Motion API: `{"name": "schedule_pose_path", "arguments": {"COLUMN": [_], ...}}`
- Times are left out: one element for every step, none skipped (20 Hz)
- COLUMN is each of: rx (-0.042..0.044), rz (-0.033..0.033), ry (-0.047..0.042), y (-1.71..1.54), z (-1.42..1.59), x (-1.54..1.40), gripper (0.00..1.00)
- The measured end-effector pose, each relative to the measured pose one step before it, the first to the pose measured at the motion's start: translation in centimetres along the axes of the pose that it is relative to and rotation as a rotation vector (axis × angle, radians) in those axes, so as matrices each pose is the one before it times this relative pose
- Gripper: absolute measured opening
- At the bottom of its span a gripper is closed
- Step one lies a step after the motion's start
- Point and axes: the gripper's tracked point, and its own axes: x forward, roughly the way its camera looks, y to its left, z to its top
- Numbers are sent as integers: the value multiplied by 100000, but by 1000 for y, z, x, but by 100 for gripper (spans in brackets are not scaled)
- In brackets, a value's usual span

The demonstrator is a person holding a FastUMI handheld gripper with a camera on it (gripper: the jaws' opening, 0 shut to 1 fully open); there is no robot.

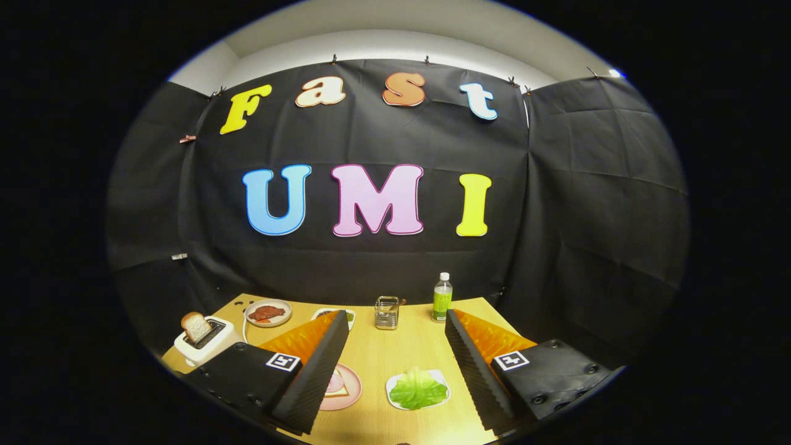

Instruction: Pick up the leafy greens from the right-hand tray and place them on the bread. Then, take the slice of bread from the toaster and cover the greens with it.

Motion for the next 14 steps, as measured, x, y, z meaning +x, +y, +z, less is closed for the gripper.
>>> {"name": "schedule_pose_path", "arguments": {"rx": [-496, -75, 183, 267, 364, 467, 286, 197, 441, 684, 540, 419, 449, 327], "rz": [193, 480, 828, 935, 1051, 1152, 605, 325, 307, 335, 331, 268, 395, 271], "ry": [528, 529, 653, 1060, 1113, 870, 973, 1811, 1803, 1648, 1841, 2291, 2051, 1844], "y": [-26, 43, 32, 10, -28, -43, -135, -177, -136, -120, -162, -124, -143, -119], "z": [-181, -254, -315, -399, -413, -449, -378, -728, -716, -647, -782, -796, -785, -678], "x": [76, 37, 272, 236, 338, 433, 424, 471, 403, 468, 546, 458, 491, 523], "gripper": [98, 98, 98, 98, 98, 98, 98, 98, 98, 98, 98, 98, 98, 98]}}
